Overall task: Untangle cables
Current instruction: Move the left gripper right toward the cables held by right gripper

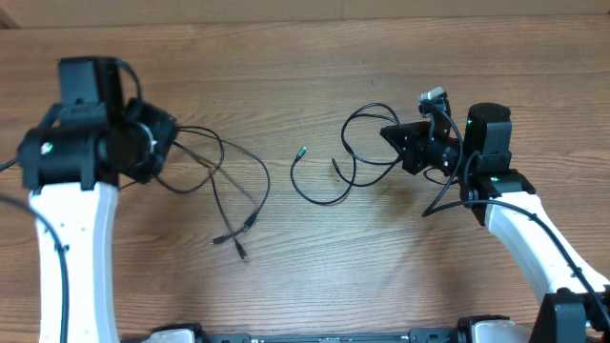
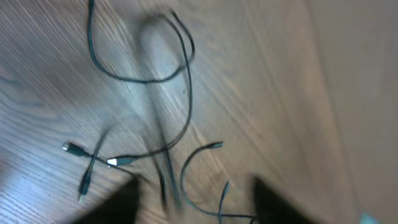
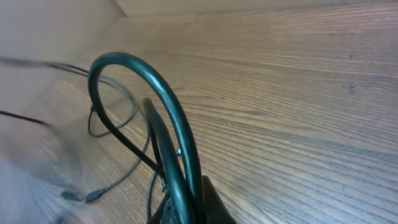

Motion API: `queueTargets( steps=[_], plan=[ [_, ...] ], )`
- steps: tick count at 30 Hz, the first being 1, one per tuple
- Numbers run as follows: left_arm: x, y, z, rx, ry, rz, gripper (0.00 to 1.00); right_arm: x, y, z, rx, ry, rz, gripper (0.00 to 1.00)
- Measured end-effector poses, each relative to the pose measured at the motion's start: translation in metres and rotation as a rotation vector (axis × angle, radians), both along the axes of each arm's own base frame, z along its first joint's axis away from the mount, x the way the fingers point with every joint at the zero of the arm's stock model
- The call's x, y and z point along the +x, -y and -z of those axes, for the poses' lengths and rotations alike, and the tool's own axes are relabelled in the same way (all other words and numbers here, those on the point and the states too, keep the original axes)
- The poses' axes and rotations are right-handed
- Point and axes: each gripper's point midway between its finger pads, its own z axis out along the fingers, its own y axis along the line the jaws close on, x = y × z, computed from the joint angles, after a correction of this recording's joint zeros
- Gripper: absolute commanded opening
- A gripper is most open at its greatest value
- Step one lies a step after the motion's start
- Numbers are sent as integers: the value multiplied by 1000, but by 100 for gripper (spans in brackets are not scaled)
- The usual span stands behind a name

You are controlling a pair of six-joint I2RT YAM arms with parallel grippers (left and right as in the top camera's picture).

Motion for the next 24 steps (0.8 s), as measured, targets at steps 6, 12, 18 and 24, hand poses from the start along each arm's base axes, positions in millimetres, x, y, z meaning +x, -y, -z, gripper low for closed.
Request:
queueTargets(
  steps=[6, 12, 18, 24],
  plan=[
    [11, 16, 26, -9, -81, 75, 100, -1, -1, -1, 4, 0, -7, 4],
    [12, 19, 26, -6, -76, 104, 100, -2, -4, -5, 20, 13, -29, 4],
    [18, 29, 22, 3, -31, 213, 100, -8, -20, -33, 95, 126, -151, 4],
    [22, 59, 17, 12, 21, 354, 99, -28, -38, -64, 180, 251, -340, 4]
  ],
)
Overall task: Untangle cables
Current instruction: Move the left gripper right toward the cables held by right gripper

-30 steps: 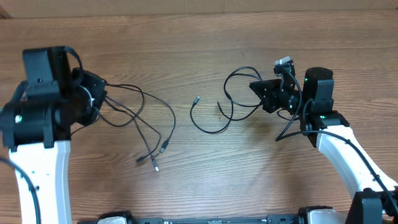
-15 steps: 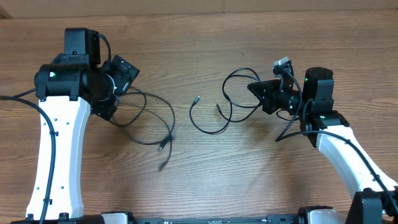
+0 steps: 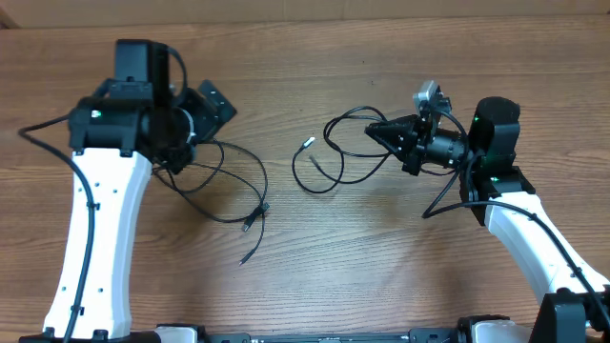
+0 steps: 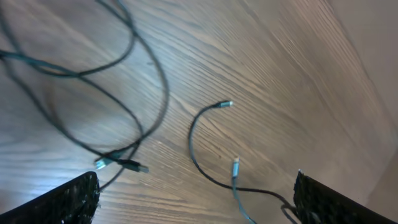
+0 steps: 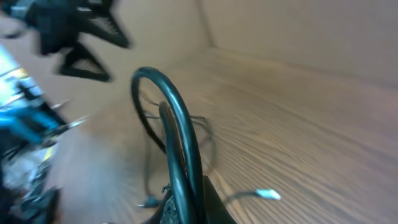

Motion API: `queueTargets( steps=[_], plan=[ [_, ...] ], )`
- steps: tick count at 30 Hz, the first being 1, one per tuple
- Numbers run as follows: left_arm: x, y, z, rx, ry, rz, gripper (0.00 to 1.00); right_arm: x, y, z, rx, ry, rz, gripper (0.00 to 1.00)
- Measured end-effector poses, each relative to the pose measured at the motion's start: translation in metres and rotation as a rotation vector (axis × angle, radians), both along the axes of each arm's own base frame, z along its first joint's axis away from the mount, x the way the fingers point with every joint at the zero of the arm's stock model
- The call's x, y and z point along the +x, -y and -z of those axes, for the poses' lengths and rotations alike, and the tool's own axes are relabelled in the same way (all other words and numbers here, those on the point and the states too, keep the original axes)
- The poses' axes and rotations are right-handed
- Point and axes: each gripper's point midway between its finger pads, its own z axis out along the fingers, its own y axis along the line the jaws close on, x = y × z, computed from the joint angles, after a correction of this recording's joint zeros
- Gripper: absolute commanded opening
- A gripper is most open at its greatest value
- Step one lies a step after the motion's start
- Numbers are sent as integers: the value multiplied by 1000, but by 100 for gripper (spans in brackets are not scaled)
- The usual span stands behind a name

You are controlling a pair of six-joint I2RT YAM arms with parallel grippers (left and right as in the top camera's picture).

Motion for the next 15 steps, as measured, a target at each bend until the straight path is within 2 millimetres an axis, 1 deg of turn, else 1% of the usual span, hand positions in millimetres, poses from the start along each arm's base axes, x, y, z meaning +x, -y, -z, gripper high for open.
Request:
queueTargets(
  steps=[6, 10, 15],
  plan=[
    [1, 32, -5, -7, 44, 104, 99, -19, -13, -13, 36, 56, -128, 4],
    [-1, 47, -6, -18, 47, 133, 100, -24, -16, -16, 45, 69, -163, 4],
    [-6, 61, -7, -38, 37, 138, 100, -31, -19, -26, 58, 141, -212, 4]
  ],
)
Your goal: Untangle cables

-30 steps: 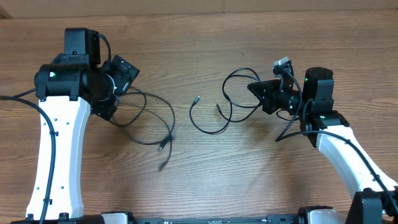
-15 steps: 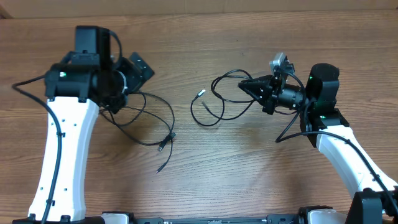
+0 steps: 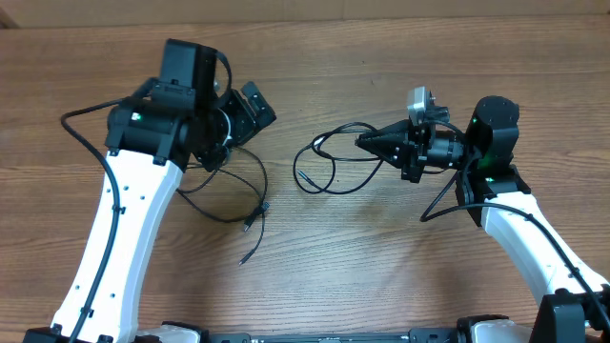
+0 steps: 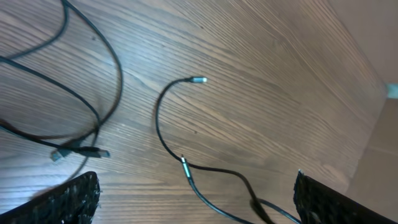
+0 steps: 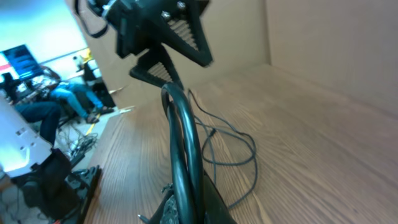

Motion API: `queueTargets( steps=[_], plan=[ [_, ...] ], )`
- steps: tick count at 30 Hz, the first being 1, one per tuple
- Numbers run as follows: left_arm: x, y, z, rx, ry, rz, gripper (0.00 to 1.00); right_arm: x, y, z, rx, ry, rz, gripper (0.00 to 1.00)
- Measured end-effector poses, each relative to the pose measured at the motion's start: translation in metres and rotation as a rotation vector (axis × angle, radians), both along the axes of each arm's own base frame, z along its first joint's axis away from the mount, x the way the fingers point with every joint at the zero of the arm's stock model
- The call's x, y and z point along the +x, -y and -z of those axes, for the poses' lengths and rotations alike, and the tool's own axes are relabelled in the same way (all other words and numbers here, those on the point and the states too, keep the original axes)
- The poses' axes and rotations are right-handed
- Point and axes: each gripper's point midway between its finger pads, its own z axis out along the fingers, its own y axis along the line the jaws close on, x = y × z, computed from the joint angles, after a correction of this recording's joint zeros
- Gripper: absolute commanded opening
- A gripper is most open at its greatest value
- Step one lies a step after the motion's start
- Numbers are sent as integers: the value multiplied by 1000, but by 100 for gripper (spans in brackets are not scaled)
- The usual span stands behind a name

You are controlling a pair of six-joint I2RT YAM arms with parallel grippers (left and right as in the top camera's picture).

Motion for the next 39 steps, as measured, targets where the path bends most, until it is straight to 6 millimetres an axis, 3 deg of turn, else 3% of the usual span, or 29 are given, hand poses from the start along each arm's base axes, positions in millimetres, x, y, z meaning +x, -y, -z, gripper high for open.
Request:
queueTargets(
  steps=[6, 10, 12, 20, 31, 39],
  plan=[
    [-2, 29, -3, -58, 4, 56, 100, -5, -1, -8, 11, 61, -37, 4],
    [-8, 43, -1, -102, -33, 51, 85, -7, -1, -8, 13, 64, -47, 4],
    [-10, 49, -2, -126, -53, 34, 83, -8, -2, -11, 16, 85, -58, 4],
    [-21, 66, -5, -248, -154, -55, 87, -23, -3, -23, 30, 193, -144, 5],
    [-33, 87, -8, -326, -238, -105, 76, -25, -3, -24, 31, 210, -155, 5],
    [-44, 101, -8, -326, -260, -80, 75, -25, -3, -26, 31, 230, -154, 5]
  ],
)
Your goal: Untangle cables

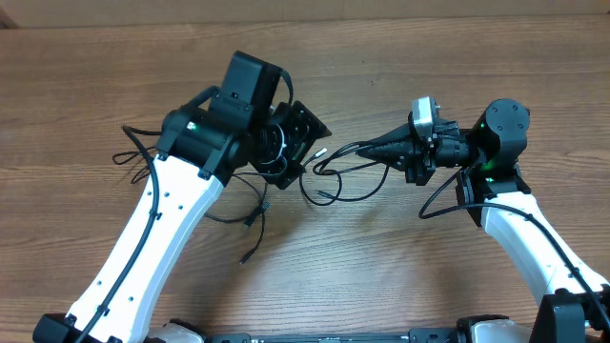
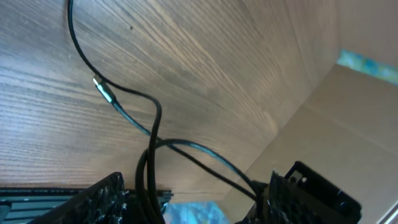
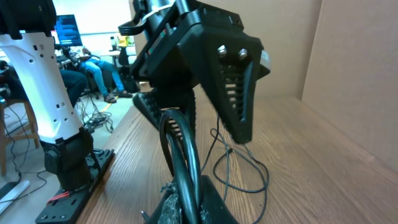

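A thin black cable (image 1: 321, 151) lies looped at the table's middle. My right gripper (image 1: 366, 148) is shut on it, and in the right wrist view the cable's loop (image 3: 186, 155) rises from between the closed fingers (image 3: 208, 202). My left gripper (image 1: 303, 133) stands open right in front of it. In the left wrist view two strands of the cable (image 2: 152, 134) run between the wide-apart fingers (image 2: 99, 199), close to the left one. A metal plug (image 2: 102, 89) lies on the wood beyond.
A second black cable (image 1: 250, 219) sprawls under the left arm, its plugs toward the front. The left gripper's body (image 3: 217, 56) fills the right wrist view. A cardboard wall (image 2: 348, 112) borders the wooden table (image 1: 400, 276).
My left gripper has moved right, from beside the second cable to just in front of the right gripper, and the held cable's loop now sits between its open fingers. The right gripper keeps its hold.
My left gripper was at the far left over the second cable while the right held the other cable's loop at the right. The left then stood open further right each time, and the right gripper pointed left with its cable. Now the two grippers meet mid-table.
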Motion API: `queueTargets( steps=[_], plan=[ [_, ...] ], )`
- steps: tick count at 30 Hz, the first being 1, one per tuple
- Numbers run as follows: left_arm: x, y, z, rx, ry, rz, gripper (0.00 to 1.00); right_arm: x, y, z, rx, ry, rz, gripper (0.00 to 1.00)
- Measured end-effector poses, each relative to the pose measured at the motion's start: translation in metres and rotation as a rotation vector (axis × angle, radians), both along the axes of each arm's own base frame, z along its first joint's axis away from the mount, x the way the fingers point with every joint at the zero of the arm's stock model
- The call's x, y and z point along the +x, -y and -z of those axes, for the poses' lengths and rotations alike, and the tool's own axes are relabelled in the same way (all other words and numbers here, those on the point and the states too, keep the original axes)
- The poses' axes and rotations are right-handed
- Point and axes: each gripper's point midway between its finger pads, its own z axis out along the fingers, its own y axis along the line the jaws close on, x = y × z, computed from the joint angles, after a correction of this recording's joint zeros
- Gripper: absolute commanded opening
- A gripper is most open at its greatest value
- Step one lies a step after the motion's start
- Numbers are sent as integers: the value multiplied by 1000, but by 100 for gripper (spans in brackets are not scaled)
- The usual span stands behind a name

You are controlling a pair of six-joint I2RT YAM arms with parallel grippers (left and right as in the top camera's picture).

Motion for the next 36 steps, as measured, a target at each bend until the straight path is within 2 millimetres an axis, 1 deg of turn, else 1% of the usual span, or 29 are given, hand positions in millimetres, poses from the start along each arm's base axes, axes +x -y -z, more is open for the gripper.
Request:
queueTargets(
  steps=[1, 2, 3, 4, 6, 7, 8, 9, 11, 13, 17, 18, 20, 23, 24, 26, 28, 31, 32, 33, 34, 35, 36],
  plan=[
    [-2, 1, 1, 1, -8, 0, 78, 0, 0, -1, 1, 8, -1, 5],
    [-3, 0, 1, 2, -17, -5, 84, 0, 0, -2, 2, 18, 0, 5],
    [-4, 0, 2, 4, -26, -9, 92, 0, 0, -3, 3, 27, 0, 5],
    [-5, -1, 3, 3, -33, -13, 96, 0, 0, -3, 3, 37, 0, 5],
    [-6, 0, 3, -5, -49, -21, 97, -1, 0, -5, 5, 59, -1, 5],
    [-7, 1, 2, -11, -53, -20, 95, -1, 0, -6, 6, 65, -1, 5],
    [-8, 2, 2, -17, -58, -18, 90, -1, 0, -7, 7, 75, 0, 5],
    [-9, 3, 1, -24, -61, -12, 87, -1, 0, -8, 8, 82, 0, 5],
    [-8, 4, 0, -24, -43, 9, 86, -1, 0, -8, 8, 89, 0, 5],
    [-5, 5, -1, -11, 10, 58, 84, -1, 0, -8, 8, 90, -1, 5],
    [1, -2, 2, 81, 139, 175, 84, -1, 0, -8, 8, 89, -1, 5],
    [3, -6, 4, 120, 179, 208, 83, -1, 0, -8, 8, 89, 0, 5],
    [8, -16, 8, 209, 245, 261, 83, -1, 0, -8, 8, 89, 0, 5],
    [14, -35, 16, 362, 309, 329, 83, -1, 0, -8, 8, 89, -1, 5],
    [15, -40, 17, 402, 328, 349, 87, -1, 0, -8, 8, 89, -1, 5],
    [19, -46, 18, 467, 373, 406, 87, -1, 0, -8, 8, 88, -1, 5],
    [21, -49, 18, 512, 419, 484, 82, -1, 0, -8, 8, 88, -1, 5],
    [19, -49, 19, 569, 498, 659, 82, -1, 0, -8, 8, 88, -1, 5],
    [16, -48, 20, 581, 530, 748, 79, -1, 0, -8, 8, 87, 0, 5],
    [14, -47, 21, 582, 546, 797, 74, -1, 0, -8, 8, 88, -1, 5],
    [7, -43, 22, 568, 582, 909, 69, -1, 0, -8, 8, 89, -1, 5],
    [2, -40, 23, 555, 603, 977, 66, -1, 0, -8, 8, 88, -1, 5],
    [-5, -36, 23, 534, 634, 1061, 60, -1, 0, -8, 8, 88, -1, 5]
  ],
)
